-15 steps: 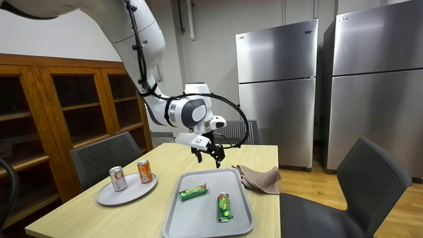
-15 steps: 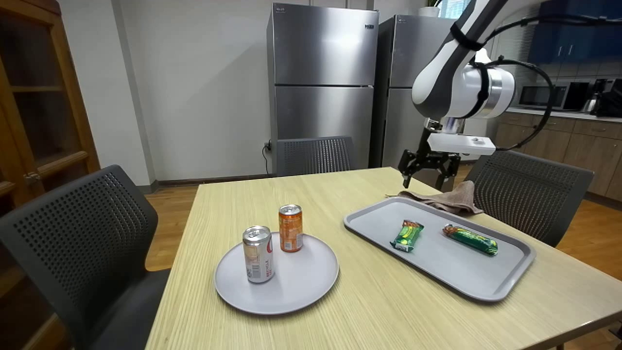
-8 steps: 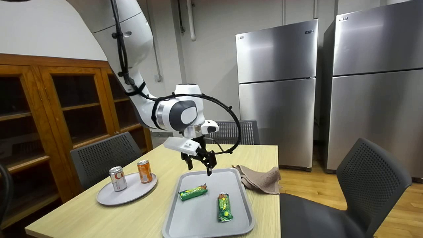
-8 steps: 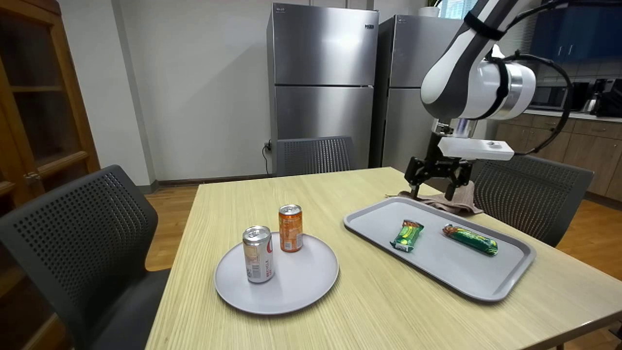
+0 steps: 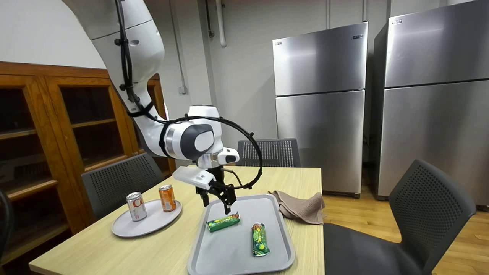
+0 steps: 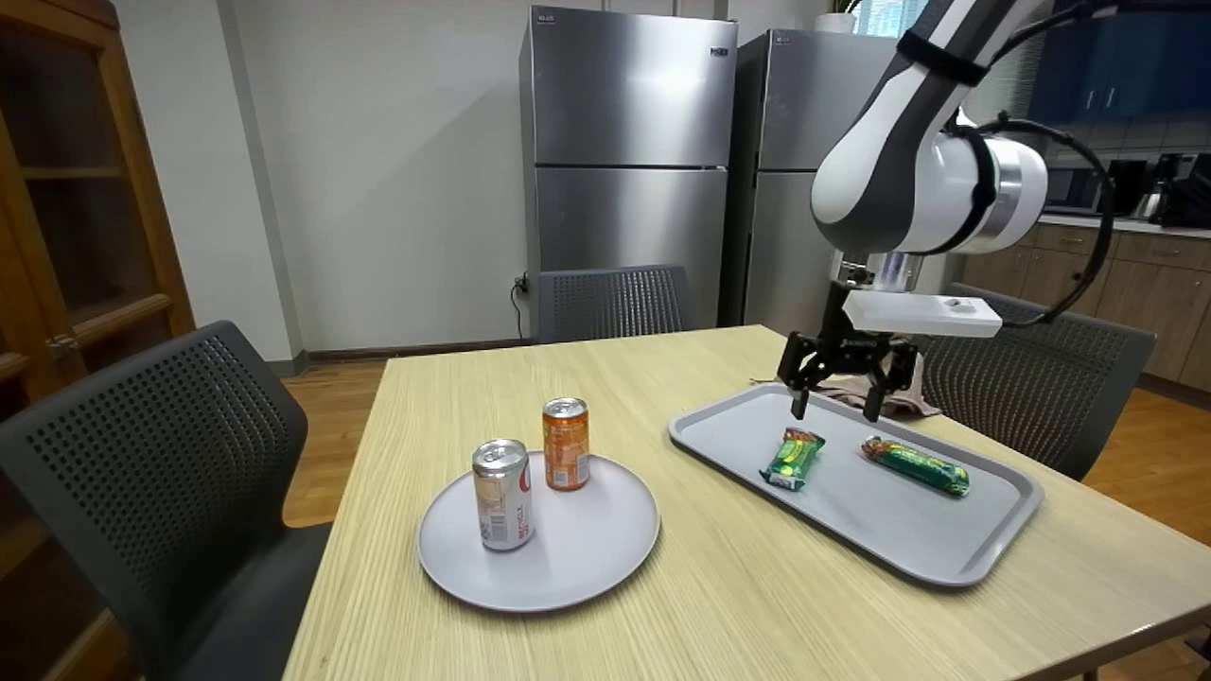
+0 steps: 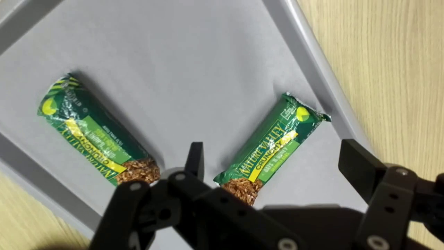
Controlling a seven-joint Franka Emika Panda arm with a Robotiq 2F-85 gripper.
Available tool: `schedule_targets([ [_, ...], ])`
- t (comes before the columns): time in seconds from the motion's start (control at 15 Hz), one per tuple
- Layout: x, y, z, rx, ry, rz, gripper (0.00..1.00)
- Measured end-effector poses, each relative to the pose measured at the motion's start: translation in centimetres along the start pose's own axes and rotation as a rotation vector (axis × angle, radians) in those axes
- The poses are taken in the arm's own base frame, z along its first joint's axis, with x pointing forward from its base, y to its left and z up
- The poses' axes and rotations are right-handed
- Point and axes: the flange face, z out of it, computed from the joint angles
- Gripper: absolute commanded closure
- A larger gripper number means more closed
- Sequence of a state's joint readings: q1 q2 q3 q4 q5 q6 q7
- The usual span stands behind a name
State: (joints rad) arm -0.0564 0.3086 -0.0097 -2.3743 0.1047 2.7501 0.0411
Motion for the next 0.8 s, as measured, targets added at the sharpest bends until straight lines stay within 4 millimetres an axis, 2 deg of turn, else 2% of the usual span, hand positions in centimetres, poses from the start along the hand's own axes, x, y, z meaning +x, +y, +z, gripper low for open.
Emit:
schedule_targets([
  [0.33, -0.8, -1.3, 0.9, -0.003, -0.012, 0.055, 0.00],
  [0.8, -1.1, -0.9, 2.6, -0.017, -0.037, 0.160, 0.00],
])
